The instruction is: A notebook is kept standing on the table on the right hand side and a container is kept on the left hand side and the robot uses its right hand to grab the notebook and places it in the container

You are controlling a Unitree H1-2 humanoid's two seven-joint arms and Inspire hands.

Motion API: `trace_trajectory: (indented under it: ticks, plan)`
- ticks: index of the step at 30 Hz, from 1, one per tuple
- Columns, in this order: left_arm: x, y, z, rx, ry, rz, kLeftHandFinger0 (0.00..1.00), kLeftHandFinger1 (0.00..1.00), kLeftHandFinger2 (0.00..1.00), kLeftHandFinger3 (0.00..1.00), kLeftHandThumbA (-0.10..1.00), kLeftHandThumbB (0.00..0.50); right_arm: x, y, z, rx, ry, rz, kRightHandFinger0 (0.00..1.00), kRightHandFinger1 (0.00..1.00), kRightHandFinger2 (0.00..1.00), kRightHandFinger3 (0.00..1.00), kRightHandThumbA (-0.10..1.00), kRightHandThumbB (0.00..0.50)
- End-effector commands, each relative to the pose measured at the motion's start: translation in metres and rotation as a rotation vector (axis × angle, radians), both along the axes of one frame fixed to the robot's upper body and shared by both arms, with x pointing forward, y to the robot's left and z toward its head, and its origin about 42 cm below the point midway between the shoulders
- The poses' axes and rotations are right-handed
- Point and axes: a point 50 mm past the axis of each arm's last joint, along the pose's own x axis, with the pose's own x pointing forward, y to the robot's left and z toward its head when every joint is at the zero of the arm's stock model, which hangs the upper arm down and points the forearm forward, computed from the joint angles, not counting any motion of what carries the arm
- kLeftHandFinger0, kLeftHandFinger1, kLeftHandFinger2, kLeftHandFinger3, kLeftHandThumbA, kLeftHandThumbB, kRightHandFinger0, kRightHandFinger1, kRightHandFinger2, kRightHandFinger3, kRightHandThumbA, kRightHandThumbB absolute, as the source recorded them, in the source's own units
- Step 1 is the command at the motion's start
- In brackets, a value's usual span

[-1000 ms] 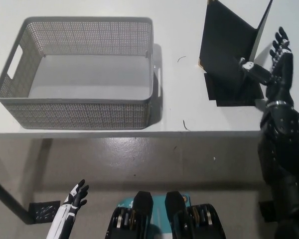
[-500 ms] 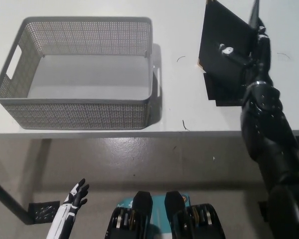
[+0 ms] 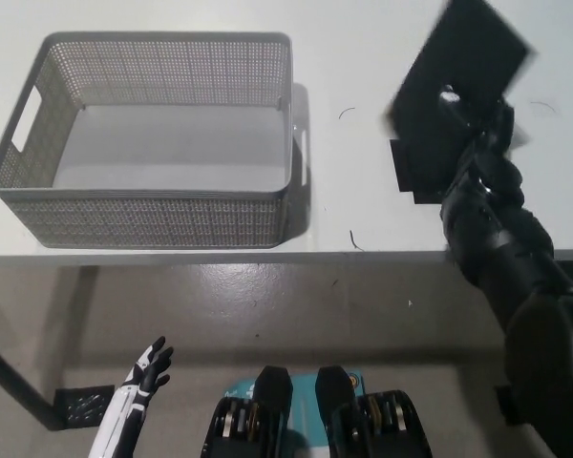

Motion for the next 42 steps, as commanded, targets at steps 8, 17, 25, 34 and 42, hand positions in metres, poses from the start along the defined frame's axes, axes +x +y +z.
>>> trace_trajectory:
  ticks: [8, 17, 25, 34, 42]
  plan:
    - [-0.002, 0.001, 0.002, -0.005, -0.023, -0.004, 1.0, 1.0, 1.0, 1.0, 1.0, 0.241, 0.016, 0.018, 0.06, 0.12, -0.218, -0.013, 0.0, 0.33, 0.76, 0.75, -0.1, 0.125]
    - [-0.002, 0.001, 0.003, 0.003, -0.018, -0.016, 1.0, 1.0, 1.0, 1.0, 1.0, 0.213, 0.01, 0.058, 0.183, 0.085, -0.583, 0.029, 0.0, 0.28, 0.73, 0.77, -0.1, 0.085]
    - [-0.003, 0.002, 0.004, 0.013, -0.021, -0.018, 1.0, 1.0, 1.0, 1.0, 1.0, 0.194, -0.036, 0.098, 0.281, 0.056, -0.875, 0.117, 0.0, 0.36, 0.79, 0.85, -0.1, 0.077]
    - [0.0, 0.002, 0.004, 0.011, -0.019, -0.032, 1.0, 1.0, 1.0, 1.0, 1.0, 0.177, -0.077, 0.16, 0.303, -0.139, -0.966, 0.216, 0.0, 0.31, 0.68, 0.83, -0.1, 0.079]
    - [0.0, 0.002, 0.004, 0.007, -0.029, -0.056, 1.0, 1.0, 1.0, 1.0, 1.0, 0.127, -0.066, 0.213, 0.256, -0.355, -0.858, 0.285, 0.0, 0.19, 0.64, 0.82, -0.1, 0.11]
